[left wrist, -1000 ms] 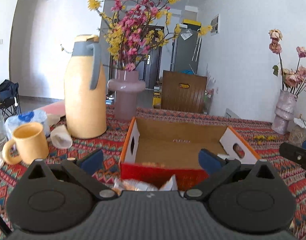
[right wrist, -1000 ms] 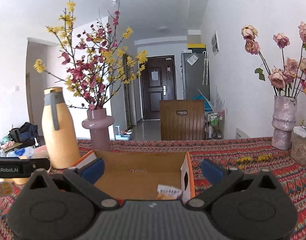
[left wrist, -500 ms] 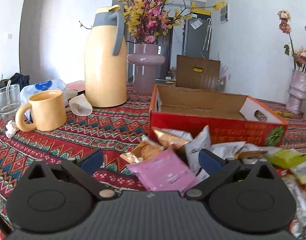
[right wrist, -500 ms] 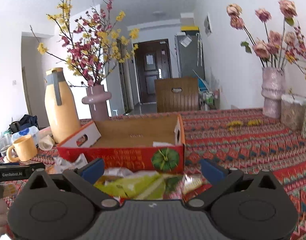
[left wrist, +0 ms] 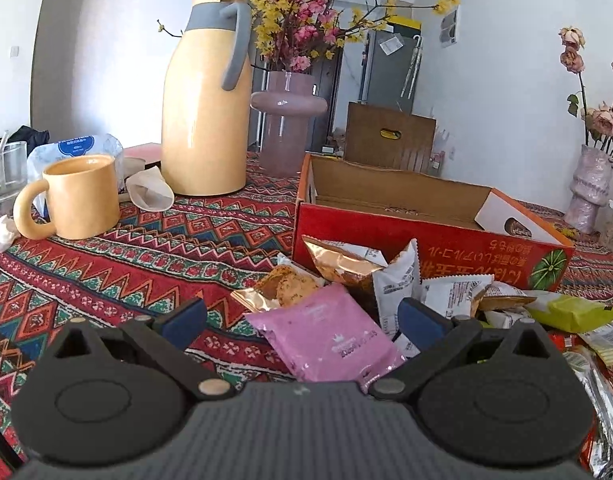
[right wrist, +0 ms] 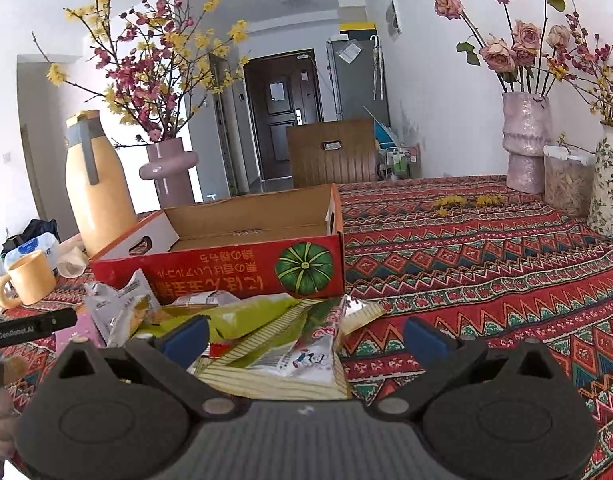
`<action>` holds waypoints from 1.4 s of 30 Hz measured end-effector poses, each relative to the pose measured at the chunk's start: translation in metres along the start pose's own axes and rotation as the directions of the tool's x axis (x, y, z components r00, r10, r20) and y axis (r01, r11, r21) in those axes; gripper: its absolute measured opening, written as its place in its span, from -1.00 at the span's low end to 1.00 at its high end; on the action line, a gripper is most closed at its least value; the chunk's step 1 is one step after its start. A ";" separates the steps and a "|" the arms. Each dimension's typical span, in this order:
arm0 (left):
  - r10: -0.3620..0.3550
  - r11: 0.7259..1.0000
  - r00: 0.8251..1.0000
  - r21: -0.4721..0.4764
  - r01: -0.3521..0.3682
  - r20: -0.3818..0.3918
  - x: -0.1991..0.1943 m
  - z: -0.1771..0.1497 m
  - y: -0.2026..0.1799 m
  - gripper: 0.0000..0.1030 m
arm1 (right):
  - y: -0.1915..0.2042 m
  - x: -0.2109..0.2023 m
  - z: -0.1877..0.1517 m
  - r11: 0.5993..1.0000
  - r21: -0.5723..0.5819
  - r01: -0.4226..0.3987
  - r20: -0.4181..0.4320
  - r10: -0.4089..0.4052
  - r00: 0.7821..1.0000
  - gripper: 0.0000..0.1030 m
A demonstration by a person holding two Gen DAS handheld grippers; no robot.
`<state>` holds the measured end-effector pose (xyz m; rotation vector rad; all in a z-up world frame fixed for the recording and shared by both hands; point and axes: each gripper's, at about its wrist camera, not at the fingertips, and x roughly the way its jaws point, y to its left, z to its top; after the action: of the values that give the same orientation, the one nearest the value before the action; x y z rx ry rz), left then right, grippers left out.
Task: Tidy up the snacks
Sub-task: 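Move the right gripper back to the silver wrapper in the pile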
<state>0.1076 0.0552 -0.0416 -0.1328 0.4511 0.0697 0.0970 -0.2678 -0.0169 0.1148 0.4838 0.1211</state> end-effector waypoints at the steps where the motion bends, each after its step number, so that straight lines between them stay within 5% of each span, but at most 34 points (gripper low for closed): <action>1: -0.004 1.000 1.000 -0.001 0.004 -0.003 0.000 0.000 0.000 1.00 | 0.000 0.000 0.000 1.000 0.000 0.001 -0.003 -0.001 1.000 1.00; 9: -0.017 1.000 1.000 -0.014 0.017 -0.026 0.003 0.000 0.002 1.00 | -0.002 0.010 0.000 1.000 0.002 0.019 -0.046 -0.019 0.999 1.00; 15: -0.022 0.999 0.999 -0.024 0.021 -0.031 0.003 -0.001 0.004 1.00 | 0.002 0.043 0.009 0.998 -0.041 0.038 -0.152 -0.044 0.987 0.96; 24: -0.029 0.999 0.999 -0.034 0.028 -0.036 0.003 -0.001 0.004 1.00 | -0.018 0.077 0.013 0.997 0.076 -0.012 -0.269 0.032 0.963 0.39; 32: -0.028 0.999 0.999 -0.036 0.027 -0.036 0.003 -0.001 0.005 1.00 | -0.032 0.072 0.006 0.981 0.169 -0.099 -0.272 0.143 0.951 -0.27; 42: -0.024 0.999 0.999 -0.040 0.022 -0.041 0.003 -0.002 0.005 1.00 | -0.051 0.031 0.002 0.989 0.148 -0.024 -0.115 0.041 0.993 -0.47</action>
<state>0.1093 0.0601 -0.0455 -0.1785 0.4896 0.0536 0.1300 -0.3137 -0.0366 0.2610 0.6087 0.1244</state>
